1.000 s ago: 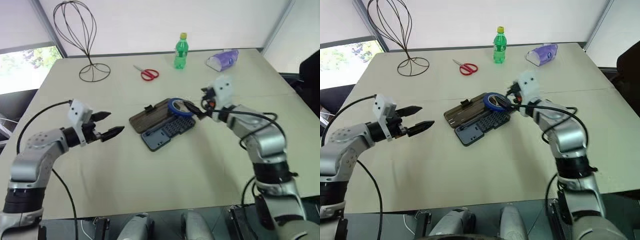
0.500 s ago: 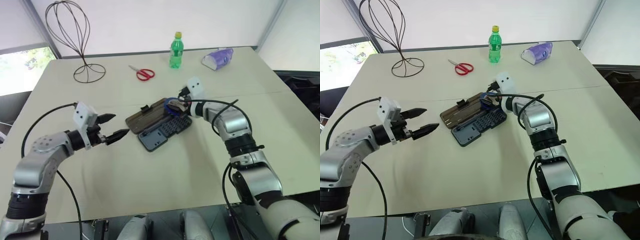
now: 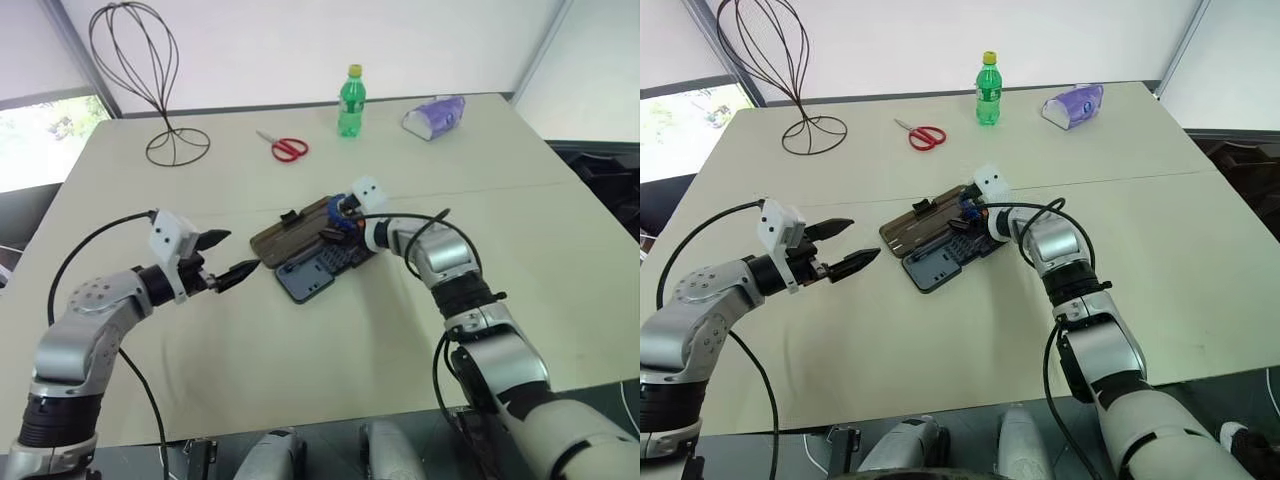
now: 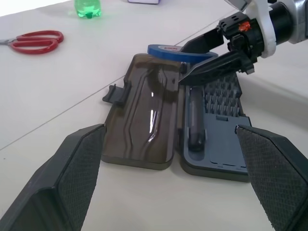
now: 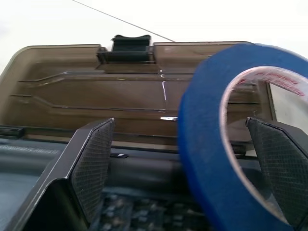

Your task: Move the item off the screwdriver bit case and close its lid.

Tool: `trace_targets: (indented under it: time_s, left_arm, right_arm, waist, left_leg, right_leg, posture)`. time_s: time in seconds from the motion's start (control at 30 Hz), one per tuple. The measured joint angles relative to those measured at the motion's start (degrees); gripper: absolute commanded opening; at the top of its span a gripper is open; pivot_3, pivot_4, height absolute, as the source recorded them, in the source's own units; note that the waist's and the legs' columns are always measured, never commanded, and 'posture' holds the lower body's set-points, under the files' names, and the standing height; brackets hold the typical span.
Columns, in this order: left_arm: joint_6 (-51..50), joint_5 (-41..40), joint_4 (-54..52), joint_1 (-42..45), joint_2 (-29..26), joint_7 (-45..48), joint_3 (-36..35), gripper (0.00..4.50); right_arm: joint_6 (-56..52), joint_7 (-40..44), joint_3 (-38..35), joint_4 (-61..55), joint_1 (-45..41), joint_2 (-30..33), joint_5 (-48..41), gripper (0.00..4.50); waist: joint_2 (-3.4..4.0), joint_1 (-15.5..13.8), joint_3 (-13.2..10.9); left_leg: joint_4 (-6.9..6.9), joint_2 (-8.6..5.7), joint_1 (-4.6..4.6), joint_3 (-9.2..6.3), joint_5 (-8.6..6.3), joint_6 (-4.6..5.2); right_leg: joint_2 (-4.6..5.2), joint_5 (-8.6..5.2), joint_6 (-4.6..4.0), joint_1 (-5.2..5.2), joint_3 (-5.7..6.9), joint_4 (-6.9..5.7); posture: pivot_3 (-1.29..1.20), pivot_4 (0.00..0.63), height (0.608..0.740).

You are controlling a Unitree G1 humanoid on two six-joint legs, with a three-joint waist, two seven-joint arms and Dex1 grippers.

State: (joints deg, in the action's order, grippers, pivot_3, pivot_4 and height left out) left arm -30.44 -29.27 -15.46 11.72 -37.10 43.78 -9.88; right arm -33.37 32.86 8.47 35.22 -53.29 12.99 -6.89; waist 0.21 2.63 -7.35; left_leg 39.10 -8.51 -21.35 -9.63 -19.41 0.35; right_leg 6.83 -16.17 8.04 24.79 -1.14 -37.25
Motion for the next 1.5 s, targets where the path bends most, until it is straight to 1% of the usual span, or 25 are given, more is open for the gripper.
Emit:
trace_targets:
  time_s: [0.1,0.13,0.3,0.33,0.43,0.53,0.63,0.7,0.77,0.8,0.83,0.9,1.0,1.07,1.17,1.23,1.27,1.4,1.43,1.47,1.5]
  left_arm:
    - [0.3,0.4,0.1,0.0,0.2,-0.2,0.1,4.50]
    - [0.5,0.6,0.1,0.0,0.2,-0.2,0.2,4.50]
    - [0.7,1.3,0.0,-0.1,0.4,-0.4,0.2,4.50]
    - [0.7,1.3,-0.1,-0.3,0.4,-0.4,0.2,4.50]
    - [0.8,1.6,-0.1,-0.6,0.7,-0.4,0.2,4.50]
    - [0.8,1.6,-0.3,-0.8,0.8,-0.4,0.3,4.50]
    - [0.7,1.6,-0.5,-0.8,0.8,0.0,0.5,4.50]
    - [0.7,1.6,-0.7,-0.5,0.7,0.6,1.6,4.50]
    - [0.7,1.4,-1.2,0.4,1.1,1.8,3.4,4.50]
    - [0.7,1.3,-1.6,1.1,1.3,2.3,4.3,4.50]
    - [0.7,1.2,-1.7,1.6,1.5,2.5,4.8,4.50]
    - [0.8,1.2,-1.5,4.0,2.5,3.0,6.3,4.50]
    - [1.4,1.4,-0.8,7.7,5.5,3.6,9.4,4.50]
    - [2.6,2.4,0.8,8.5,6.3,4.1,11.2,4.50]
    - [3.9,4.0,3.3,8.7,7.5,4.6,13.3,4.50]
    - [4.7,4.4,4.2,8.8,8.6,4.7,13.9,4.50]
    - [4.9,4.7,4.4,9.0,8.6,4.7,14.0,4.50]
    - [5.1,5.0,5.1,9.3,8.7,4.7,14.0,4.50]
    - [5.1,5.0,5.4,9.2,8.8,4.6,13.9,4.50]
    - [5.1,5.0,5.5,9.2,8.9,4.5,13.9,4.50]
    - [5.1,5.0,5.5,9.2,8.9,4.5,13.9,4.50]
  right_arm:
    - [2.6,0.0,-0.5,4.5,-1.7,-0.6,0.4,3.65]
    - [3.2,-0.1,-0.5,5.5,-2.2,-0.8,0.6,3.19]
    - [5.5,-0.2,-0.6,8.0,-3.4,-0.8,2.2,0.59]
    - [5.5,-0.1,-0.6,8.0,-3.4,-0.8,2.3,0.51]
    - [5.4,0.3,-0.4,7.4,-3.3,-0.7,3.2,0.51]
    - [3.9,0.4,-0.2,4.5,-2.3,-0.3,3.7,0.51]
    - [0.8,-0.3,-0.1,-3.2,-1.0,2.0,4.5,0.51]
    - [-1.3,-0.5,-0.2,-9.6,-0.7,5.9,5.4,0.51]
    - [-1.7,-0.6,-0.6,-14.5,-0.2,12.4,6.9,0.51]
    - [-1.4,-0.9,-1.4,-15.3,0.1,15.6,7.9,0.51]
    - [-1.2,-1.1,-2.2,-15.3,0.4,17.2,8.4,0.51]
    - [0.9,-1.7,-3.1,-13.0,2.0,21.2,10.0,0.51]
    - [8.1,-3.0,-2.9,-2.7,3.8,25.3,12.5,0.51]
    - [11.9,-3.7,-2.9,3.9,4.0,26.6,13.5,0.51]
    - [16.6,-4.4,-3.3,11.8,3.7,27.0,13.9,0.51]
    - [18.6,-4.9,-3.8,15.9,3.1,26.9,13.9,1.52]
    - [19.7,-5.0,-4.4,17.9,2.8,26.9,13.9,1.83]
    - [22.9,-6.0,-5.4,22.9,1.0,27.0,13.9,3.75]
    - [23.5,-6.1,-5.6,23.6,0.6,27.1,13.9,4.28]
    - [24.1,-6.1,-5.6,24.2,0.5,27.2,13.9,4.40]
    - [24.3,-6.2,-5.6,24.7,0.4,27.3,14.0,4.40]
  waist:
    - [0.00,0.0,0.0]
    - [0.00,0.0,0.0]
    - [0.00,0.0,0.0]
    - [0.00,0.1,0.0]
    - [0.00,0.1,0.0]
    - [0.01,0.0,0.0]
    - [0.04,0.0,0.0]
    - [0.05,-0.3,0.0]
    - [0.05,-0.8,0.0]
    - [0.03,-1.0,0.0]
    - [0.02,-1.1,0.0]
    - [0.01,-1.2,0.0]
    - [0.02,-1.4,0.0]
    - [0.05,-1.3,0.0]
    - [0.06,-0.3,0.0]
    - [0.06,0.0,0.0]
    - [0.06,0.1,0.0]
    - [0.06,0.0,0.0]
    - [0.06,-0.1,0.0]
    - [0.06,-0.2,0.0]
    - [0.06,-0.3,0.0]
  left_leg:
    - [0.00,0.00,0.01,0.01,0.00,0.00]
    - [0.00,0.00,0.00,0.00,0.00,0.00]
    - [0.00,0.00,0.00,0.00,0.00,0.00]
    - [0.00,0.00,0.00,-0.01,0.00,0.00]
    - [0.00,0.00,0.00,0.00,0.00,0.00]
    - [0.01,0.00,-0.01,0.00,0.00,0.00]
    - [0.03,-0.02,-0.09,0.00,0.00,0.00]
    - [0.05,-0.05,-0.11,-0.01,0.00,0.00]
    - [0.08,-0.10,-0.12,-0.05,0.00,0.00]
    - [0.09,-0.12,-0.11,-0.05,0.00,0.00]
    - [0.09,-0.12,-0.10,-0.03,0.00,0.00]
    - [0.09,-0.07,-0.07,0.07,0.00,0.00]
    - [0.10,-0.06,-0.06,0.19,0.00,0.00]
    - [0.07,-0.06,-0.07,0.26,0.00,0.01]
    - [0.01,0.01,-0.07,0.29,0.00,0.00]
    - [0.00,0.03,-0.08,0.30,0.00,0.00]
    - [0.00,0.05,-0.07,0.30,0.00,0.00]
    - [0.01,0.05,-0.07,0.29,0.00,0.00]
    - [0.02,0.05,-0.08,0.29,0.00,0.00]
    - [0.04,0.04,-0.08,0.26,0.00,0.00]
    - [0.05,0.03,-0.08,0.25,0.00,0.00]
  right_leg:
    - [0.00,0.00,0.00,0.00,0.00,-0.01]
    - [0.00,0.00,0.00,0.00,0.01,-0.01]
    - [0.00,0.00,0.00,0.00,0.01,-0.03]
    - [0.00,0.00,0.00,0.00,0.01,-0.03]
    - [0.00,0.00,0.00,0.01,0.01,-0.04]
    - [0.00,0.00,0.00,0.02,0.01,-0.04]
    - [0.02,0.00,0.00,0.09,0.01,-0.06]
    - [0.02,0.00,0.00,0.10,0.01,-0.07]
    - [0.03,0.00,0.00,0.06,0.02,-0.05]
    - [0.04,0.00,0.00,0.03,0.02,-0.03]
    - [0.05,0.00,0.00,0.00,0.02,0.01]
    - [0.09,0.00,0.00,0.00,-0.02,0.03]
    - [0.11,0.00,0.00,0.01,-0.07,0.02]
    - [0.11,0.00,0.00,0.06,-0.09,0.02]
    - [0.09,0.00,0.00,0.11,-0.10,0.00]
    - [0.07,0.00,0.00,0.13,-0.10,0.00]
    - [0.06,0.00,0.00,0.14,-0.11,0.00]
    - [0.04,0.00,0.00,0.13,-0.10,0.00]
    - [0.04,0.00,0.00,0.13,-0.10,0.00]
    - [0.04,0.00,0.00,0.12,-0.10,0.00]
    - [0.04,0.00,0.00,0.10,-0.10,0.00]
  posture:
    - [0.00,0.150,0.740]
    - [0.00,0.150,0.740]
    - [0.00,0.150,0.740]
    - [0.00,0.150,0.740]
    - [0.00,0.150,0.740]
    - [0.00,0.150,0.740]
    - [0.00,0.150,0.740]
    - [0.00,0.150,0.740]
    - [0.00,0.150,0.740]
    - [0.00,0.150,0.740]
    - [0.00,0.150,0.740]
    - [0.00,0.150,0.740]
    - [0.00,0.150,0.740]
    - [0.00,0.150,0.740]
    - [0.00,0.150,0.740]
    - [0.00,0.150,0.740]
    - [0.00,0.150,0.740]
    - [0.00,0.150,0.740]
    - [0.00,0.150,0.740]
    - [0.00,0.150,0.740]
    - [0.00,0.150,0.740]
